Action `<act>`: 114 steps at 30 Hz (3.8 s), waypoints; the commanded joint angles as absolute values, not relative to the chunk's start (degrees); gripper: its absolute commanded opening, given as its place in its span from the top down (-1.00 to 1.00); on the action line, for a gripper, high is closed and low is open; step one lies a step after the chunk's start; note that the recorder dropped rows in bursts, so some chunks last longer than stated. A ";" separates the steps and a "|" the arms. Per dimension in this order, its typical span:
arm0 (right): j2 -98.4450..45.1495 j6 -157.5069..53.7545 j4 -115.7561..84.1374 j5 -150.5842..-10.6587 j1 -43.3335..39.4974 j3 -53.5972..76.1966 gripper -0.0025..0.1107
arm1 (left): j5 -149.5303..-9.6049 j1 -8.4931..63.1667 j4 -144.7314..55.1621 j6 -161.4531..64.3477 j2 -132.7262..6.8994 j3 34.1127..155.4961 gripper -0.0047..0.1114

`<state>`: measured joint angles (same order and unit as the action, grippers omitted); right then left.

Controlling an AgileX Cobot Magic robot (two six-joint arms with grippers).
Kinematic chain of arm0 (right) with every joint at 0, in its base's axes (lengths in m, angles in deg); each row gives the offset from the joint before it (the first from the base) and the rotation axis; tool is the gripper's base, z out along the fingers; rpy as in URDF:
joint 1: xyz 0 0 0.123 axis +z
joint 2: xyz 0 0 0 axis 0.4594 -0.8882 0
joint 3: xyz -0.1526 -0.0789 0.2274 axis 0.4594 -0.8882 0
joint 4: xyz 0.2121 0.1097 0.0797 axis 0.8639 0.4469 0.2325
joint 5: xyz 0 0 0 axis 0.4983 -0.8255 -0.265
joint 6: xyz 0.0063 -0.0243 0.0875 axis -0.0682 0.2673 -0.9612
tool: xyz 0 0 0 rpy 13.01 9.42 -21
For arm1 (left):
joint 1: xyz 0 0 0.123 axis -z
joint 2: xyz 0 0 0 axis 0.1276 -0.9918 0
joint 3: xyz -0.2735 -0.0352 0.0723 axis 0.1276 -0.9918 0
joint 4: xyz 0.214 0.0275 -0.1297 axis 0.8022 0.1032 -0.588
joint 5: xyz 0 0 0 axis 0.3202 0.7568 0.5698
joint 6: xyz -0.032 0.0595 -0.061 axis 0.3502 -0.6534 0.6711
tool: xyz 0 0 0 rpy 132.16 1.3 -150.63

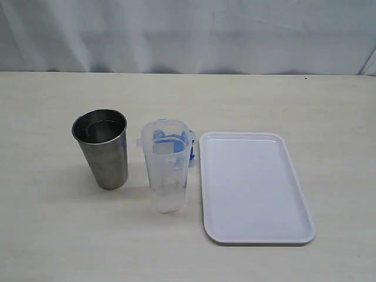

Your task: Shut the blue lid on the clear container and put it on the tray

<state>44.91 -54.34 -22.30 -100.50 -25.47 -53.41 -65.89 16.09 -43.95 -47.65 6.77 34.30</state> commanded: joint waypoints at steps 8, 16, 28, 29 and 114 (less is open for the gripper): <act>45.15 -53.83 -22.25 -100.45 -25.86 -53.60 0.88 | -93.50 16.06 -48.88 -43.91 6.90 34.11 0.92; 45.15 -53.83 -22.25 -100.45 -25.86 -53.60 0.88 | -108.18 16.06 -43.28 -27.57 6.90 34.11 0.70; 45.15 -53.83 -22.25 -100.45 -25.86 -53.60 0.88 | -119.40 16.06 -30.45 -26.17 -19.09 39.27 -0.84; 45.15 -53.83 -22.25 -100.45 -25.86 -53.60 0.88 | -120.68 16.06 -28.80 -26.80 -24.86 39.27 -0.84; 45.15 -53.83 -22.25 -100.45 -25.86 -53.60 0.88 | -149.53 16.06 -12.09 -36.67 -113.22 63.59 -0.84</act>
